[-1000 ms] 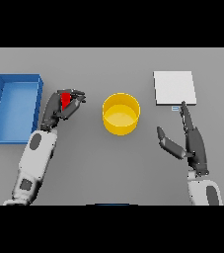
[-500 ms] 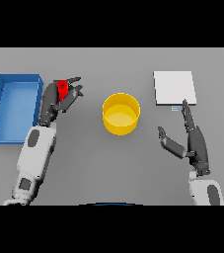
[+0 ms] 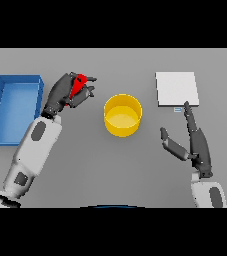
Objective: Pick up the red beaker and tilt it to pour out 1 green nut into yellow bowl. Pick up the yellow bowl and place it on the metallic measuring scale.
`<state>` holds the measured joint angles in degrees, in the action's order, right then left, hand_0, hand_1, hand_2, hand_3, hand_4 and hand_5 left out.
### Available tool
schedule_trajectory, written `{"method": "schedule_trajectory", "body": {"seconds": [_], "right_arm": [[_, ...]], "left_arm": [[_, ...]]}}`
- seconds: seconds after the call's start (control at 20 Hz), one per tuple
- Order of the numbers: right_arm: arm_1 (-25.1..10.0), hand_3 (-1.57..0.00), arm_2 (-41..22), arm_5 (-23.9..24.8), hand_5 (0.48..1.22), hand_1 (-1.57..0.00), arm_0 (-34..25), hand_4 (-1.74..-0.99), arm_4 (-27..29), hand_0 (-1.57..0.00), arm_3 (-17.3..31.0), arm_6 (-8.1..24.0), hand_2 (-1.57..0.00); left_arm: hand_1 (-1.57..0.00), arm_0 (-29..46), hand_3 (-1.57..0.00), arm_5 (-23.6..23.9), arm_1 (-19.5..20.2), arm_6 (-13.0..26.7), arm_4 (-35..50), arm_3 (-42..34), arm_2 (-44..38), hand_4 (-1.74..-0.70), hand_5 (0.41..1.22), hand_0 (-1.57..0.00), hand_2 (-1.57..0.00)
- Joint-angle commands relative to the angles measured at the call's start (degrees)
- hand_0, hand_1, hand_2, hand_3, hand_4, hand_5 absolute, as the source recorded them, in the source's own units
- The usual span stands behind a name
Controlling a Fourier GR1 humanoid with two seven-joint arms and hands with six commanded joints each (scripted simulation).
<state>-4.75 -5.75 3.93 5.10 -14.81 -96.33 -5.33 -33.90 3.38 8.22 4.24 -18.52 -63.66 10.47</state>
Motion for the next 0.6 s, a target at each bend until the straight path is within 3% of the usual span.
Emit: {"method": "schedule_trajectory", "body": {"seconds": [0.0,0.35,0.55], "right_arm": [[0.1,0.00,0.1,0.0,0.678,0.00,-0.7,-1.256,0.1,0.00,0.0,1.1,0.00],[0.1,0.00,-0.1,-1.0,0.689,0.00,0.0,-1.255,1.1,0.00,-1.0,1.6,0.00],[0.4,0.00,-0.7,-1.0,0.700,0.00,0.5,-1.270,0.5,0.00,-1.7,2.4,0.00]], "left_arm": [[-1.56,-0.9,-1.56,0.0,0.1,0.6,-0.7,0.8,0.7,-1.73,1.111,-1.56,-1.56],[-1.57,-8.4,-1.57,-1.0,4.1,7.8,-13.9,4.5,11.8,-1.74,1.132,-1.57,-1.57],[-1.57,-12.6,-1.57,-3.3,6.2,9.3,-21.6,6.5,19.2,-1.74,1.173,-1.57,-1.57]]}}
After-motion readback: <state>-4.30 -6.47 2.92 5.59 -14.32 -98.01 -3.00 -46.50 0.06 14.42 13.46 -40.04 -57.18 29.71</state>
